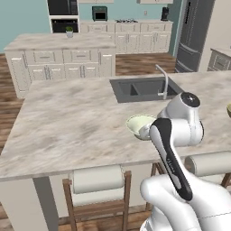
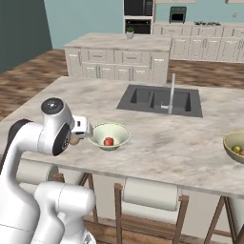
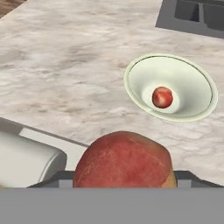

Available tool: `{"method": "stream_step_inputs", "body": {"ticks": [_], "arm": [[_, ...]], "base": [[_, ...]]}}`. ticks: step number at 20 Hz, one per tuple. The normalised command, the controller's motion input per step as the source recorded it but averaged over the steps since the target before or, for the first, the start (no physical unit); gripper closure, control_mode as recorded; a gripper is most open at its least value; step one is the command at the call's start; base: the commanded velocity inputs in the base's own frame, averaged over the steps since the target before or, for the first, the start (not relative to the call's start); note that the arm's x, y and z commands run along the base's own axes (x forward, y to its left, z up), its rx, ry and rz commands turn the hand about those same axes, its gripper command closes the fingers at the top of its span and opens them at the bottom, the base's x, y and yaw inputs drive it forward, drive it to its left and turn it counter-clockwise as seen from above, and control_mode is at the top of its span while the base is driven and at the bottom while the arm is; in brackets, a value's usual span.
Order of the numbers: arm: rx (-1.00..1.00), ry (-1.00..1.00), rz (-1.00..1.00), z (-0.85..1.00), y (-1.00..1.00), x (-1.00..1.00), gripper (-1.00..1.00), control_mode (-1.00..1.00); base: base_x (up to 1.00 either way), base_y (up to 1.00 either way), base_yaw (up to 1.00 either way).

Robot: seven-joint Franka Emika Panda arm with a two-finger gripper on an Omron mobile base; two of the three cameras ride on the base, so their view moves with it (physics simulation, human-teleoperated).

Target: Take the fruits from the plate on the dining counter and place two fruits in each bowl.

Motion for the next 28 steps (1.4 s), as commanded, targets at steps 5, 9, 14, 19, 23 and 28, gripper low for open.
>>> {"method": "stream_step_inputs", "body": {"ticks": [5, 9, 14, 19, 23, 28], "arm": [[0.03, -0.2, -0.11, 0.04, -0.01, 0.45, 1.0, -1.0], [0.0, 0.05, -0.27, 0.02, 0.05, 1.0, 1.0, -1.0], [-0.03, 0.4, -0.08, 0.06, -0.29, 1.0, 1.0, -1.0], [0.0, 0.51, 0.0, 0.0, -0.32, 1.0, 1.0, -1.0], [0.0, 0.53, 0.03, -0.19, -0.12, 1.0, 1.0, -1.0], [-0.02, 0.27, 0.06, -0.74, 0.0, 0.38, 1.0, -1.0]], "base": [[0.0, 0.0, 0.0], [0.0, 0.0, 0.0], [0.0, 0.0, 0.0], [0.0, 0.0, 0.0], [0.0, 0.0, 0.0], [0.0, 0.0, 0.0]]}}
